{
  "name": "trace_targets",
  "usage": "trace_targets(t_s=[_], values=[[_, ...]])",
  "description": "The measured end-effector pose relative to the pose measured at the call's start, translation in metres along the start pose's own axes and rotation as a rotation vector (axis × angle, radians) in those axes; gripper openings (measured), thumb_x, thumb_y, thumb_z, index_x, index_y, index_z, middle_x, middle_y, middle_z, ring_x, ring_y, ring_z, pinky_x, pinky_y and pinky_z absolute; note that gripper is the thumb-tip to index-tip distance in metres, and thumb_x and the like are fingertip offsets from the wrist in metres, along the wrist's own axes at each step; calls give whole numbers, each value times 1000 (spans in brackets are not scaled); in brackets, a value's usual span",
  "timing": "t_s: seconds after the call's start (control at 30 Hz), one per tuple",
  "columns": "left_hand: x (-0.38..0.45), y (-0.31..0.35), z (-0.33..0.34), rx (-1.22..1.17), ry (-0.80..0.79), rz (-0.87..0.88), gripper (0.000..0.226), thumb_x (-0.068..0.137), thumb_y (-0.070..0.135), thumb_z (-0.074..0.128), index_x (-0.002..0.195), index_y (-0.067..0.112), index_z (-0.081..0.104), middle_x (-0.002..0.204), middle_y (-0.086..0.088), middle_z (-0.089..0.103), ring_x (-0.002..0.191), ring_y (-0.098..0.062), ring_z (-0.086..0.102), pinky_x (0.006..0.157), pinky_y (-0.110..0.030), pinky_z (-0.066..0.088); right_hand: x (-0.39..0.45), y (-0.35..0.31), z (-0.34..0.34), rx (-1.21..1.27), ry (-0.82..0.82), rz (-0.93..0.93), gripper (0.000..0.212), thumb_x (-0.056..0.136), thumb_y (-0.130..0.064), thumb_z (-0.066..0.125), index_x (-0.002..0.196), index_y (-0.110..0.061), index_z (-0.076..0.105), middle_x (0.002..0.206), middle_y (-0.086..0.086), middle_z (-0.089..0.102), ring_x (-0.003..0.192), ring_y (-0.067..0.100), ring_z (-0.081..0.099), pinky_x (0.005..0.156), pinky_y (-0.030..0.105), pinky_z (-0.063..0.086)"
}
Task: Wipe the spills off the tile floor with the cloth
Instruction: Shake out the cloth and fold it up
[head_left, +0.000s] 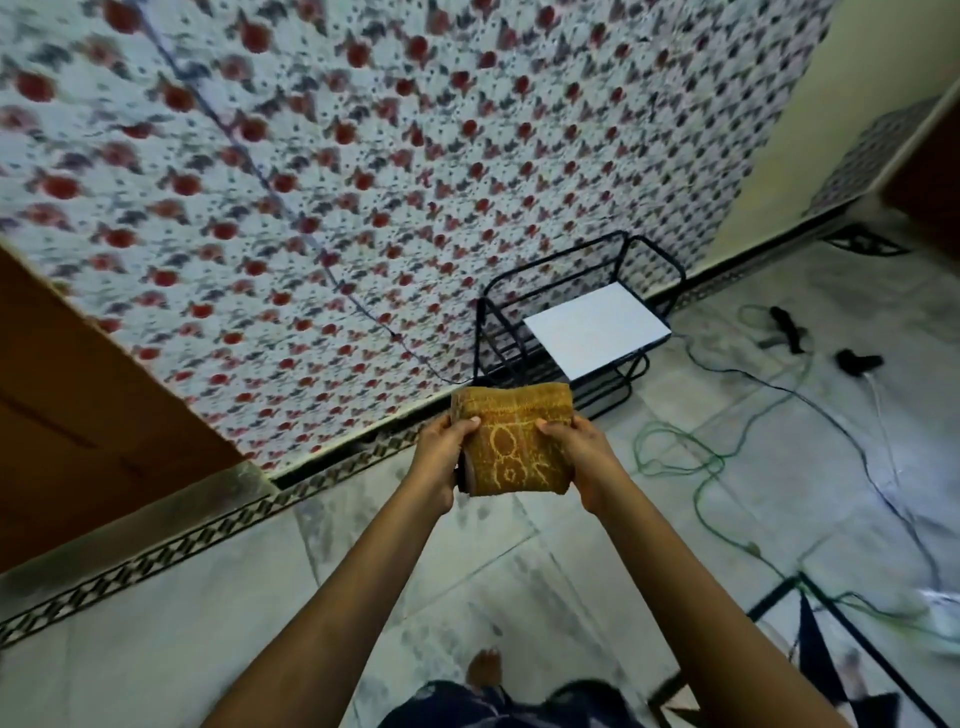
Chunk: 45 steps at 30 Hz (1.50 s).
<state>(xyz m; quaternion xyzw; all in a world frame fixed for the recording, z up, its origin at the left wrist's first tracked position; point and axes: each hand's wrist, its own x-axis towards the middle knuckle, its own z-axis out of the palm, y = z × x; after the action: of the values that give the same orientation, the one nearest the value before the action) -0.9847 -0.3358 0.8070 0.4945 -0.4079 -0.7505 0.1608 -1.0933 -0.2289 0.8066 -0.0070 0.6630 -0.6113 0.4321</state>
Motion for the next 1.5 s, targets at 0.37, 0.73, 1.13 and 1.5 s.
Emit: trace_targets(t_s=[0.37,0.73,1.13,1.5], values=[[134,33,149,107,-113,-2,45,85,19,64,126,22,48,119,-7,59,101,-24,58,84,-41,50,162,-97,-92,14,40,44,39,85,-12,64,123,-9,56,119,15,61,101,29,60,81,38,52],[254,73,302,23,3,-98,31,89,19,59,119,20,54,117,-10,62,104,-28,60,92,-45,49,319,-208,-178,-17,-26,103,30,85,-8,63,115,-7,60,108,15,64,87,26,61,63,30,51],[429,97,369,-37,28,-192,29,92,8,50,106,33,53,109,-4,62,104,-25,57,91,-41,46,514,-256,-189,-187,-64,185,14,89,-14,58,103,-16,58,95,5,63,80,17,60,61,27,48],[621,14,392,-71,280,-353,24,97,19,48,119,25,55,111,-6,60,88,-18,58,78,-37,48,734,-153,-202,-368,-59,297,12,95,-19,51,105,-15,57,96,3,58,87,20,56,73,27,46]])
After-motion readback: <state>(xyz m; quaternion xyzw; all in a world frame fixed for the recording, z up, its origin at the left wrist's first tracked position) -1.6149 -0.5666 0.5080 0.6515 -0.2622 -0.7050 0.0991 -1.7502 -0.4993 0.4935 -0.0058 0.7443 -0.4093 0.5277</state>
